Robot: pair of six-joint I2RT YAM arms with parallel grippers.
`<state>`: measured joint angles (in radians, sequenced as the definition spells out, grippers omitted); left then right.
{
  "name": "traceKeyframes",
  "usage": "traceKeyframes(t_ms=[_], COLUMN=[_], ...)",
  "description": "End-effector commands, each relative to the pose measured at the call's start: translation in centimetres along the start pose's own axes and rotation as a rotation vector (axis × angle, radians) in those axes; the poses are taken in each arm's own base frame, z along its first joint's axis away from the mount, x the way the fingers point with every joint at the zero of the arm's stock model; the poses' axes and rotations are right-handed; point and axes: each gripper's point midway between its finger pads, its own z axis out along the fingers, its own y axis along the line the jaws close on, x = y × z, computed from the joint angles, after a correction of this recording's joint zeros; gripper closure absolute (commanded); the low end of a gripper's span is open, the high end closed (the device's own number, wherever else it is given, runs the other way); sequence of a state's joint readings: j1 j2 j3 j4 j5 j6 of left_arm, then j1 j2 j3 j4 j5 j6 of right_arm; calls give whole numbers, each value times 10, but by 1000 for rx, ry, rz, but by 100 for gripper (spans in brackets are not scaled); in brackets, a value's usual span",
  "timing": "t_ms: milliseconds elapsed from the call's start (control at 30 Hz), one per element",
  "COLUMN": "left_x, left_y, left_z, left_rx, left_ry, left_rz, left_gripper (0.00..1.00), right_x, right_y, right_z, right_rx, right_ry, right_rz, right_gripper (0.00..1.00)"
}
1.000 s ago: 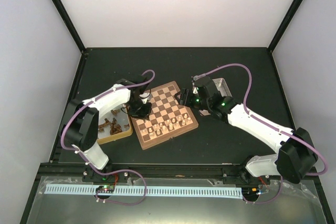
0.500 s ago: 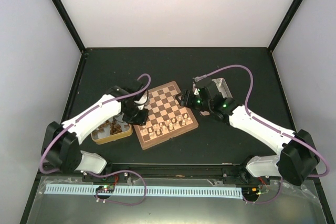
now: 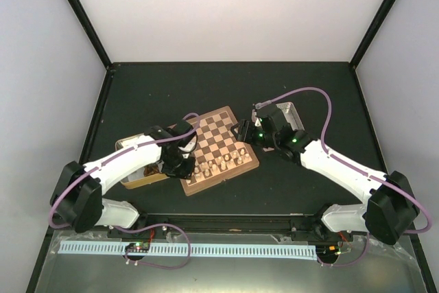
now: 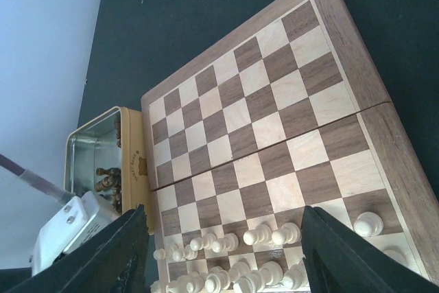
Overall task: Set up the chess pieces on the board
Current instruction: Place the chess piece on the chessboard, then reset both arms
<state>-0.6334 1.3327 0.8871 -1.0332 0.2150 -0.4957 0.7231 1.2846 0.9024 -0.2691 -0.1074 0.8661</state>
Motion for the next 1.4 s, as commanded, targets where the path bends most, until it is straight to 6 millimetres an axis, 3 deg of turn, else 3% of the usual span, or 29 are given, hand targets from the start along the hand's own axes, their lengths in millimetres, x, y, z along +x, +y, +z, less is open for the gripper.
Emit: traceKeyframes(t_ms=[0, 333, 600, 767, 1100, 1200, 1367], left_x=[-15, -16, -15, -15, -26, -32, -41], left_y=[-12, -4, -3, -8, -3, 3, 8], left_z=[8, 25, 20, 11, -41, -64, -121], left_rx=[34, -12, -15, 14, 4, -8, 20], left_ry=[-25, 12, 3, -14, -226, -341, -621], left_rz=[-15, -15, -5, 3, -27, -37, -34], left_gripper=[96, 92, 73, 68, 55, 53, 37], right_x=[-6, -5, -4, -5, -12, -11, -17], right_y=[5, 4, 4, 5, -6, -14, -33], right_z=[-5, -3, -4, -8, -27, -32, -54], right_rx=[-19, -13, -16, -22, 42, 79, 187], right_ry=[-32, -26, -24, -32, -90, -94, -146], right_rz=[0, -6, -3, -2, -35, -71, -178], right_gripper=[39, 39, 39, 39, 38, 37, 36])
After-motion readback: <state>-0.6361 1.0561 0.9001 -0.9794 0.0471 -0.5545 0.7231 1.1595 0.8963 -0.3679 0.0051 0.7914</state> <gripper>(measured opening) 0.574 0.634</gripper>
